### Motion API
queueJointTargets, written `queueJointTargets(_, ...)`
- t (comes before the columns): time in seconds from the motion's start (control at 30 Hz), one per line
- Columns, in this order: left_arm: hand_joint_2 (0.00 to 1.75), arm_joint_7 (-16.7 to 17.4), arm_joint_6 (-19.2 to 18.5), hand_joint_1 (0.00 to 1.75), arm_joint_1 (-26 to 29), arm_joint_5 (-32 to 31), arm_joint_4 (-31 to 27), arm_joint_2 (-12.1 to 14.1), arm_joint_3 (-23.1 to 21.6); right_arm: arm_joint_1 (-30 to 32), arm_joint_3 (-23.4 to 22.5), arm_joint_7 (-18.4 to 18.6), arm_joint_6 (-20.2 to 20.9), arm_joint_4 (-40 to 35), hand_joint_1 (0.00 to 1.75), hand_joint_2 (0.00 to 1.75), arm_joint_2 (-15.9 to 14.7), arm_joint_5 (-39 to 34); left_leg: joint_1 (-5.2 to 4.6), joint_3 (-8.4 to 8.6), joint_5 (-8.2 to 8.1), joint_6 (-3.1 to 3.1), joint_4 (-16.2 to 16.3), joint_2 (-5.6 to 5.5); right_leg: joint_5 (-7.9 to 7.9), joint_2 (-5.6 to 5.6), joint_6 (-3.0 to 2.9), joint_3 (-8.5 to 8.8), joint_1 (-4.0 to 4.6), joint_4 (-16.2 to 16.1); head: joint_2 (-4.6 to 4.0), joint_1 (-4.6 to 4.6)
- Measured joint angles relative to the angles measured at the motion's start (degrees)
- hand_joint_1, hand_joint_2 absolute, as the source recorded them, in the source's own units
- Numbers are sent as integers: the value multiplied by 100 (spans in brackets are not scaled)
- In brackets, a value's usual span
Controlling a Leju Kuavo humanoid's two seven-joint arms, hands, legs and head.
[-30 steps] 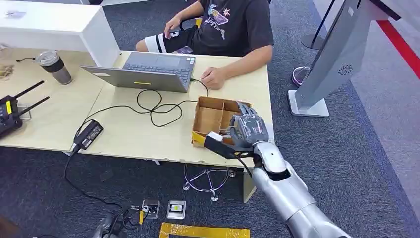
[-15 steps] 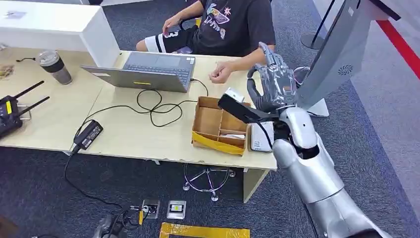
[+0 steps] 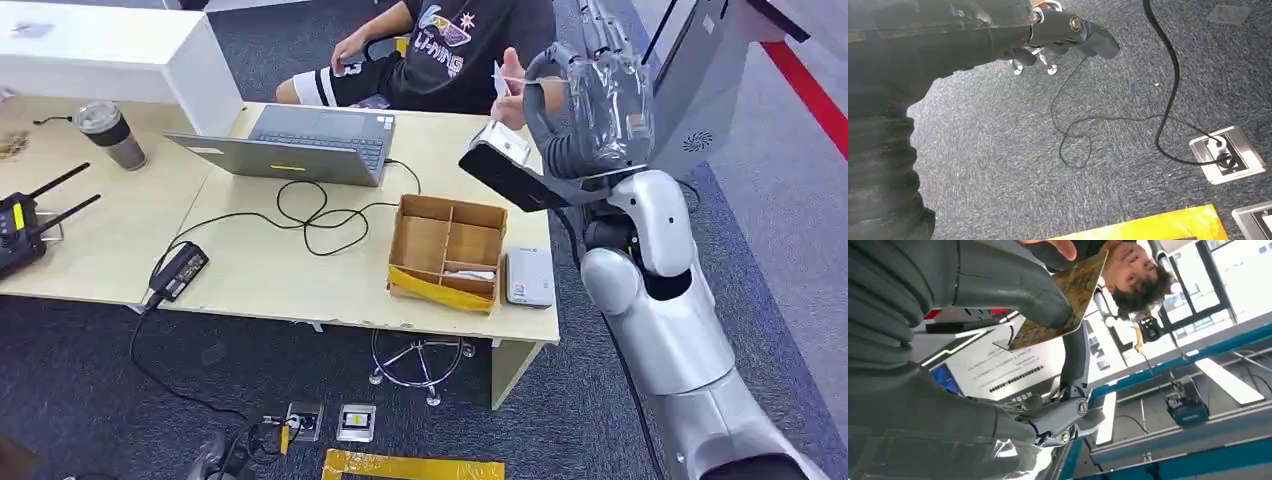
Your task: Pass the card to the sensor for recognition and then transmit it.
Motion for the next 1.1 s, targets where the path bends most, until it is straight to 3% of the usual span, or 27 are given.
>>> queueJointTargets(0.1, 175, 0, -15, 0, -23, -48, -2, -4, -7, -223, 0, -133, -282, 281, 175, 175, 69, 12, 0, -3, 0, 0, -1, 0, 0, 0, 0, -1, 0, 1, 0, 0)
queueJointTargets(0.23, 175, 0, -33, 0, -115, -116, -2, -28, -13, -780, 35, -208, -754, 1413, 175, 175, 284, 453, 0, -3, 5, -2, -1, -5, 1, -4, 0, 3, 0, 4, 0, 2)
queueJointTargets(0.47, 175, 0, -35, 0, -191, -144, -2, -77, -15, -1196, 258, -158, -642, 2880, 175, 175, 603, 914, 1, -6, 7, -3, 0, -15, 1, -17, -2, 0, 1, 4, 0, 2)
queueJointTargets(0.6, 175, -4, -35, 0, -217, -151, -2, -90, -15, -1318, 407, -55, -378, 3449, 175, 175, 695, 1202, 1, -4, 6, -3, 0, -15, 1, -16, -2, -1, 1, 2, 0, 2)
queueJointTargets(1.03, 175, -28, -87, 0, -219, -232, -2, -116, -24, -1337, 588, 264, -77, 4425, 175, 175, 570, 1386, 0, 0, 7, -3, 2, -6, 7, -3, -2, -4, 0, 0, 2, 0)
queueJointTargets(1.07, 175, -28, -92, 0, -219, -236, -2, -116, -26, -1332, 594, 277, -55, 4467, 101, 175, 555, 1392, 0, 0, 7, -3, 2, -5, 7, -2, -2, -5, 0, 0, 2, 0)
queueJointTargets(1.1, 175, -28, -94, 0, -218, -236, -2, -116, -33, -1330, 606, 290, -41, 4509, 0, 175, 540, 1405, 0, -1, 7, -3, 2, -4, 7, -1, -2, -6, 0, 0, 0, 0)
